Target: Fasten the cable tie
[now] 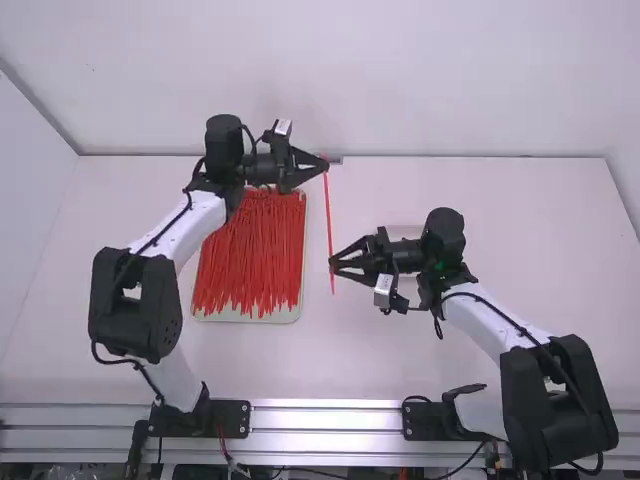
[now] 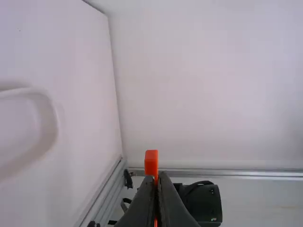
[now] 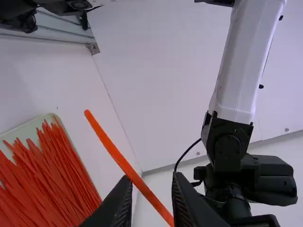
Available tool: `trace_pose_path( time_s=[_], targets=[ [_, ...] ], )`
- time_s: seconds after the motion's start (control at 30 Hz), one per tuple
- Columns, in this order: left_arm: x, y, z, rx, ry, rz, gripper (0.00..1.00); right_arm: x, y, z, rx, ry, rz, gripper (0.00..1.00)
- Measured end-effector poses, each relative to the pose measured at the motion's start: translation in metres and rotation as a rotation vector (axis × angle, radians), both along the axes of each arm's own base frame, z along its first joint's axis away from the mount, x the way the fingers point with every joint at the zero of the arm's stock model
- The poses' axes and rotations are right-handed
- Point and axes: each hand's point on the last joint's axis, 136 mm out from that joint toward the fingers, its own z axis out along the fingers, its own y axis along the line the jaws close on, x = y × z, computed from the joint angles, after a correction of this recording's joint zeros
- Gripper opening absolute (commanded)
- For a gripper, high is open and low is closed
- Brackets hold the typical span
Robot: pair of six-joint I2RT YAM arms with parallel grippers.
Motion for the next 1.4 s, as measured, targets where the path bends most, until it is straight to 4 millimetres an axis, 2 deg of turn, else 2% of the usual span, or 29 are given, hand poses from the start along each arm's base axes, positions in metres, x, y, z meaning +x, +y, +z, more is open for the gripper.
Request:
trace_pose_path(
  time_s=[0.1, 0.17, 0.47, 0.87, 1.1, 1.4],
  targets=[
    [-0.0001, -0.0003, 0.0002, 0.0, -0.002, 0.0, 0.02, 0.0, 0.0, 0.0, 0.0, -0.001, 0.0, 0.12],
    [0.0, -0.0005, 0.0003, 0.0, -0.002, -0.001, 0.02, -0.0001, 0.0, 0.0001, 0.001, -0.003, 0.0, 0.0],
    [-0.0011, -0.001, 0.0001, 0.0, -0.003, -0.006, 0.02, 0.0002, 0.0, -0.0002, -0.002, 0.013, -0.001, 0.0],
    [-0.0048, -0.005, -0.0074, 0.027, -0.036, -0.023, 0.02, 0.002, -0.0025, 0.0001, -0.028, 0.178, -0.009, 0.0],
    [-0.0065, -0.0076, -0.0077, 0.031, -0.053, -0.032, 0.02, 0.0018, -0.0027, -0.0004, -0.023, 0.14, -0.007, 0.07],
    [-0.0086, -0.0086, -0.0069, 0.028, -0.054, -0.044, 0.02, 0.002, -0.0024, -0.0003, -0.015, 0.093, -0.008, 0.07]
  ],
)
